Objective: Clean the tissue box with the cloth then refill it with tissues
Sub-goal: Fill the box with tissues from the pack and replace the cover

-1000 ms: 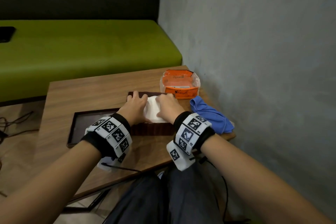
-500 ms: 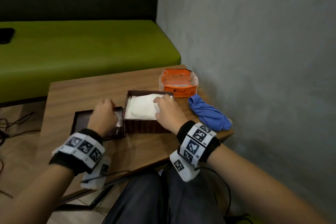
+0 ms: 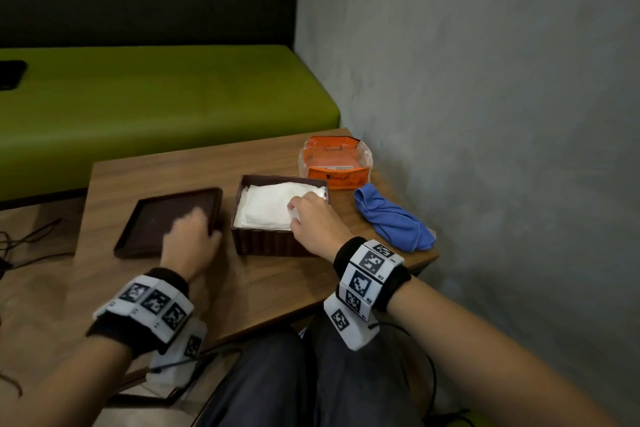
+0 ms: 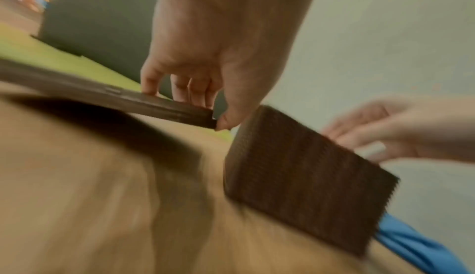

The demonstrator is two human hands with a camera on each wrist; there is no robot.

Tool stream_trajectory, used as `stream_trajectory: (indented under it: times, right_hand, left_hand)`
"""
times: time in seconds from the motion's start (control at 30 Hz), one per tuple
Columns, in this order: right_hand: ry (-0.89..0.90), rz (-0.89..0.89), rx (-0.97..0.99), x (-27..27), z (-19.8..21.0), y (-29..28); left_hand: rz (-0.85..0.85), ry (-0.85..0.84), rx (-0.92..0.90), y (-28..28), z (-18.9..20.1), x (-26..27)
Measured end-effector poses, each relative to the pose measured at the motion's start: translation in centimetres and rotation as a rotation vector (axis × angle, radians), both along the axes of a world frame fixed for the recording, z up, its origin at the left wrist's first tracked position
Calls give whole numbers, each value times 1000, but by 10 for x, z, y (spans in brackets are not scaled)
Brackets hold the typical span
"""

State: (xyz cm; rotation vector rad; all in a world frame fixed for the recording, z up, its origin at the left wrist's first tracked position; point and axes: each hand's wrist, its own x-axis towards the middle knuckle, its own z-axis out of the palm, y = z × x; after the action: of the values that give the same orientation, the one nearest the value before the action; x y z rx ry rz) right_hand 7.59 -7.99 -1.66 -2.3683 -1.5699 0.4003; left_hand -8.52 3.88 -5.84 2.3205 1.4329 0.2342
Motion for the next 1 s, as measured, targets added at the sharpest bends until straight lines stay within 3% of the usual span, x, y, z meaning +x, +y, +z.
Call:
stream_trajectory:
  times: [0.13, 0.23, 0.33, 0.43, 0.53, 0.6, 0.73, 0.83, 1.0]
  right_hand:
    - [98, -8, 96, 10, 13, 2]
    - [76, 22, 209, 18, 25, 10]
    - [104, 3, 341, 31, 43, 19]
    - [112, -38, 289, 49, 54, 22]
    - [6, -6, 117, 66, 49, 15]
    - [-10, 19, 33, 70, 40, 8]
    - [-4, 90, -60, 69, 19, 4]
    - [-49, 191, -131, 65, 9, 8]
    - [-59, 273, -160, 56, 8, 20]
  left_hand:
    - [113, -457, 122, 21, 72, 11]
    - [27, -745, 121, 22, 125, 27]
    - [-97, -1009, -135, 18, 146, 50]
    - [-82, -1131, -466, 4, 128, 73]
    - [8, -1143, -675, -9, 93, 81]
    - [47, -1104, -715, -13, 73, 81]
    - [-259, -637, -122, 2, 47, 66]
    - [-516, -475, -142, 15, 41, 47]
    - [-655, -249, -91, 29, 27, 38]
